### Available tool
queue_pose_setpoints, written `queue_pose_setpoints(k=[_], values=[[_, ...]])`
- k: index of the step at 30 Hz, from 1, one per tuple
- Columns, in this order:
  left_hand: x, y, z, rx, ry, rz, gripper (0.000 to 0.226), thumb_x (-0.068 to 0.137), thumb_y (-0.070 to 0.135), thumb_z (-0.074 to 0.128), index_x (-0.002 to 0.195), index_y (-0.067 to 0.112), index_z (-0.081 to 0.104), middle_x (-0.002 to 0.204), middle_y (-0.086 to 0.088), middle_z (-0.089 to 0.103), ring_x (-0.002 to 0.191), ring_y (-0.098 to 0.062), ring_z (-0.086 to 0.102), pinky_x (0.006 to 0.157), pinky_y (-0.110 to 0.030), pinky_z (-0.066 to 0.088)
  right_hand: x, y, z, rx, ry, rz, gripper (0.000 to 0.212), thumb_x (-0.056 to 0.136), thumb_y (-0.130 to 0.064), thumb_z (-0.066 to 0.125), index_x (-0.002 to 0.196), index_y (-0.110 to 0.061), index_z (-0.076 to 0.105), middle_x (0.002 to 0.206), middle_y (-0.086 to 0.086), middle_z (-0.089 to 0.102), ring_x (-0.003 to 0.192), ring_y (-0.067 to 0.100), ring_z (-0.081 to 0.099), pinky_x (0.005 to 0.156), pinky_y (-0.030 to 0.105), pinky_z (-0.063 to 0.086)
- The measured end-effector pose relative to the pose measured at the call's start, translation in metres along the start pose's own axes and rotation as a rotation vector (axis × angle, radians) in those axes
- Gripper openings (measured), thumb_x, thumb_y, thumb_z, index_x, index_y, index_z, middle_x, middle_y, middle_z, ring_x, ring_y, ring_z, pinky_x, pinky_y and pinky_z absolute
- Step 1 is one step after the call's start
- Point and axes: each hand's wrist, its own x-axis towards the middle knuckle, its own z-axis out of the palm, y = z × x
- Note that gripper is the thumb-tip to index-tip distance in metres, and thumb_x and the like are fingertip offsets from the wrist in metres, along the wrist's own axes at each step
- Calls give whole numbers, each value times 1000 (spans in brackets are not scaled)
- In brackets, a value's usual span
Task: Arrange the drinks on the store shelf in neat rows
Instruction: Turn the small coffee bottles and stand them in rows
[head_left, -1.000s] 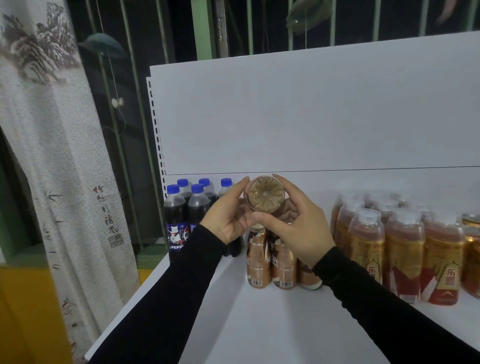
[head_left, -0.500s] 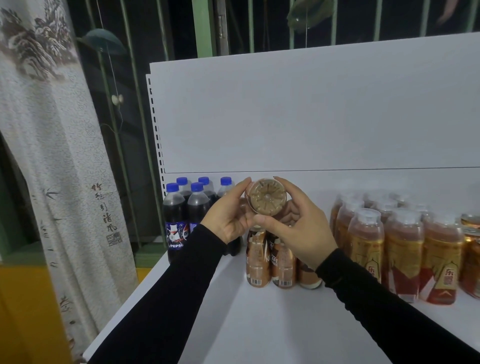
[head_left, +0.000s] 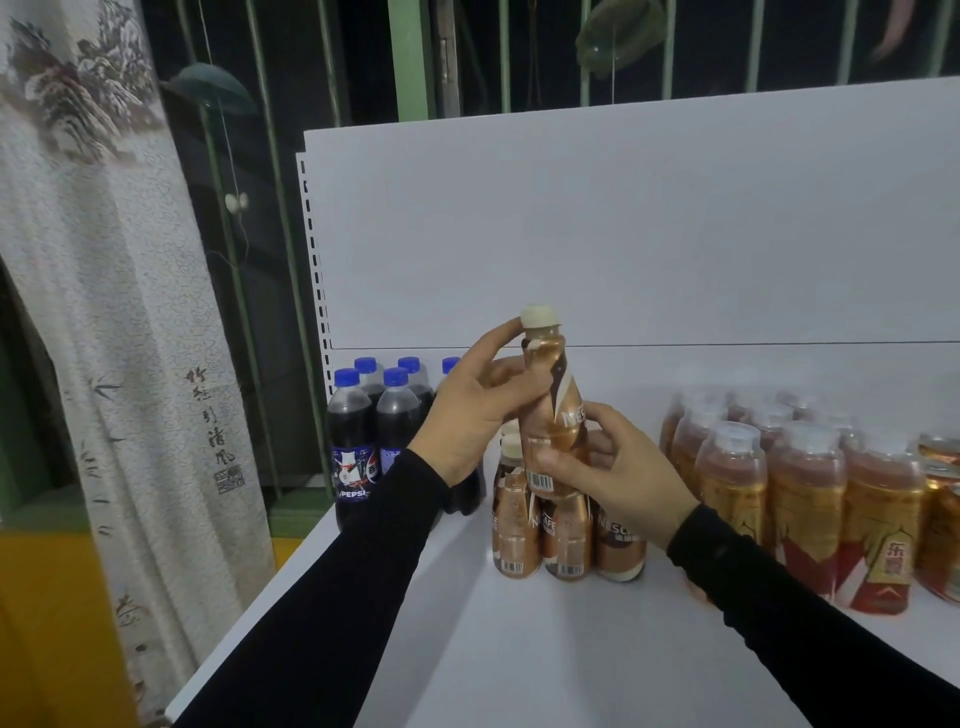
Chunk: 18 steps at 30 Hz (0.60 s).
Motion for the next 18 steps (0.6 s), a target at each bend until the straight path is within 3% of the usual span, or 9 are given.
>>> queue_pose_setpoints(k=[4,7,12,18], values=[[-8,9,7,167,1,171,41,81,9,80,116,25,67,111,2,75,112,-19,68,105,-44,50,1,15,-2,3,62,-20,61,72,-25,86,116,-42,47,111,-12,68,105,0,64,93,22,49],[-14,7,9,231,-54,234,48,69,21,84,112,30,67,111,10,74,113,-17,68,102,-38,52,4,15,-4,-27,128,-63,64,72,-13,85,112,-43,45,109,-18,67,106,-5,61,89,16,47],[-15,7,9,248,-78,278,48,65,29,82,110,31,67,109,14,74,112,-14,67,100,-33,53,7,18,-5,-85,147,-75,67,74,-14,84,112,-48,42,107,-35,61,108,-15,54,91,12,41],[-7,18,8,248,-59,273,43,73,31,80,114,38,66,113,8,73,110,-15,68,98,-37,54,7,17,-6,-97,134,-69,63,75,-24,84,115,-51,43,110,-31,60,106,-17,53,87,9,40]])
